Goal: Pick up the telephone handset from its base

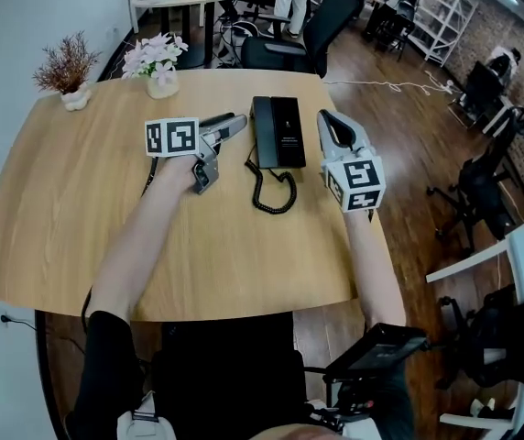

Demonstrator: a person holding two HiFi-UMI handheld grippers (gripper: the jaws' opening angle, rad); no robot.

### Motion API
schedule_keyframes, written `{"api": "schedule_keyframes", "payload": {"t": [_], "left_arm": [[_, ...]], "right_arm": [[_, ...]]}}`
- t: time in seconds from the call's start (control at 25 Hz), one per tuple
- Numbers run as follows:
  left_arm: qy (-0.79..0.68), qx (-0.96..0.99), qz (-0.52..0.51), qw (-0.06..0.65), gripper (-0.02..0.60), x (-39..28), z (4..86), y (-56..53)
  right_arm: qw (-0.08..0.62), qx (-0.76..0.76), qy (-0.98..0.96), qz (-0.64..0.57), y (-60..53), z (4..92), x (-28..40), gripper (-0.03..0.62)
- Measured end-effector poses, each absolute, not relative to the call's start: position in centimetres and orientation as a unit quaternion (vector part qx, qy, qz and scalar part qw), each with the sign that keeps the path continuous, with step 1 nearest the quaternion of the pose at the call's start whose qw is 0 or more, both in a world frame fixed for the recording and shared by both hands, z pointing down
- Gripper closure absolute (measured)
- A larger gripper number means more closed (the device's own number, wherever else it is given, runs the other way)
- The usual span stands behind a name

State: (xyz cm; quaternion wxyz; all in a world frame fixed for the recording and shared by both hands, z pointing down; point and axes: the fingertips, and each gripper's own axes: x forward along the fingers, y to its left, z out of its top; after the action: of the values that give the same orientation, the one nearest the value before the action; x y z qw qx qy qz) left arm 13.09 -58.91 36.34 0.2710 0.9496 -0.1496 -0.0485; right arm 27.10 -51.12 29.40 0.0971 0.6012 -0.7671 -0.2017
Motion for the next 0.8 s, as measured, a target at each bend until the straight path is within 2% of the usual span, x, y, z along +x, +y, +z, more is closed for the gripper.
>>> {"api": "schedule_keyframes", "payload": {"t": [0.2,0.48,0.8], "left_arm": [[-0.188,0.934,0.003,0.305,0.387,16.5,40.9,-61.7],[-0.184,0.933,0.062,0.302,0.388,18.8,42.4,-62.8],[-0.152,0.922,0.105,0.339,0.388,20.9,43.4,-61.6]], "right_arm": [[0.088,0.649,-0.741,-0.147,-53.5,35.1,31.9,0.591],[0.108,0.615,-0.764,-0.161,-53.7,35.7,30.0,0.591],[0.119,0.615,-0.76,-0.173,-53.3,35.7,30.7,0.591]]}}
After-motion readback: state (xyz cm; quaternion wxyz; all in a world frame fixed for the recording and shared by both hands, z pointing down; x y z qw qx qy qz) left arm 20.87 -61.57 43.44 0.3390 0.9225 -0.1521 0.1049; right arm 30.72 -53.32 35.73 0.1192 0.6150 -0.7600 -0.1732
